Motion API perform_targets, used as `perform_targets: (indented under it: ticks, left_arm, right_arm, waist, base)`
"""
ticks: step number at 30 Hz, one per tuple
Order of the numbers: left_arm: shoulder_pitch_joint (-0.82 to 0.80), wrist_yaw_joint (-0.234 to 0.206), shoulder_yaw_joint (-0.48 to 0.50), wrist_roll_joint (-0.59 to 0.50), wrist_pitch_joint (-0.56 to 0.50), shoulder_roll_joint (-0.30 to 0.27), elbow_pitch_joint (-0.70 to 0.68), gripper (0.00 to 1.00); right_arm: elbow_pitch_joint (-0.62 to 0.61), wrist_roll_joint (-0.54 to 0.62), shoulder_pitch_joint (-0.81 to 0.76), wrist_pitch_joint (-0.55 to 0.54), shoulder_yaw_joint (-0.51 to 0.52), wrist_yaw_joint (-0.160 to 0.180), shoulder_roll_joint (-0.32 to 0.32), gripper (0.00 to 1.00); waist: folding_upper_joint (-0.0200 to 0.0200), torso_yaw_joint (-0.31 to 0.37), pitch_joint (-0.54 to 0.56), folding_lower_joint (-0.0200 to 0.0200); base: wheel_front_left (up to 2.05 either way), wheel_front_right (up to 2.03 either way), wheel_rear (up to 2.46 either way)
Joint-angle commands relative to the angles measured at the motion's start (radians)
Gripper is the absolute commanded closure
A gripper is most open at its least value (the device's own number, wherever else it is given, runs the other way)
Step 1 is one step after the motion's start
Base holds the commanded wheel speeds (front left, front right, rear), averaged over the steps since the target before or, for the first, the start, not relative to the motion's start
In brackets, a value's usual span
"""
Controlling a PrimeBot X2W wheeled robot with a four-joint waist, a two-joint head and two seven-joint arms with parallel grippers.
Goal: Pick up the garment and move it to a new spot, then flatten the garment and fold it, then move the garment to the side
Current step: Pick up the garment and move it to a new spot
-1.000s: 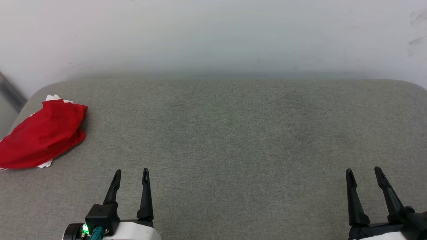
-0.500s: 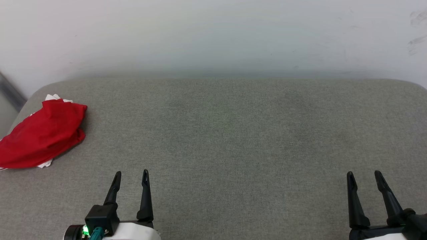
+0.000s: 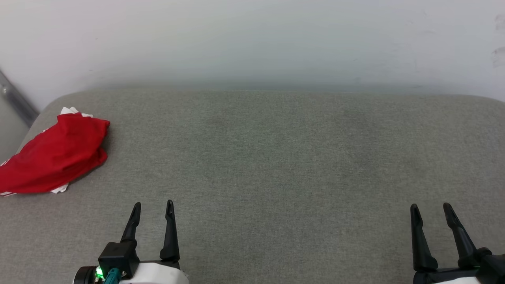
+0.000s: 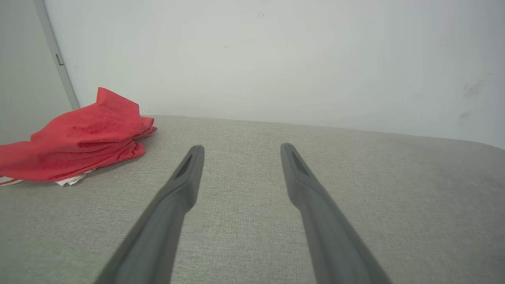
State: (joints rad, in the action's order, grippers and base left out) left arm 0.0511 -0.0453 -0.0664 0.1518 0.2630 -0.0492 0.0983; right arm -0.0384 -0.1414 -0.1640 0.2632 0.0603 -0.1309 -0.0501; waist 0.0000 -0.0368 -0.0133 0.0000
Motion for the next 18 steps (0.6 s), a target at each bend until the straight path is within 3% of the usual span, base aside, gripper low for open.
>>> perform_targets:
  ticks: [1, 18]
  left_arm:
    - [-0.009, -0.004, 0.000, -0.003, 0.003, -0.002, -0.002, 0.00]
    - [-0.029, -0.021, 0.016, -0.007, 0.003, -0.002, -0.008, 0.00]
  right_arm:
    - [-0.006, 0.003, 0.001, 0.002, 0.002, 0.000, 0.000, 0.00]
    - [-0.016, 0.024, 0.001, 0.002, -0.004, 0.000, 0.000, 0.00]
  waist:
    - [0.0000, -0.010, -0.001, 0.0000]
    - [0.0000, -0.175, -0.013, 0.0000]
  base:
    - [0.00, 0.00, 0.00]
    - [0.00, 0.00, 0.00]
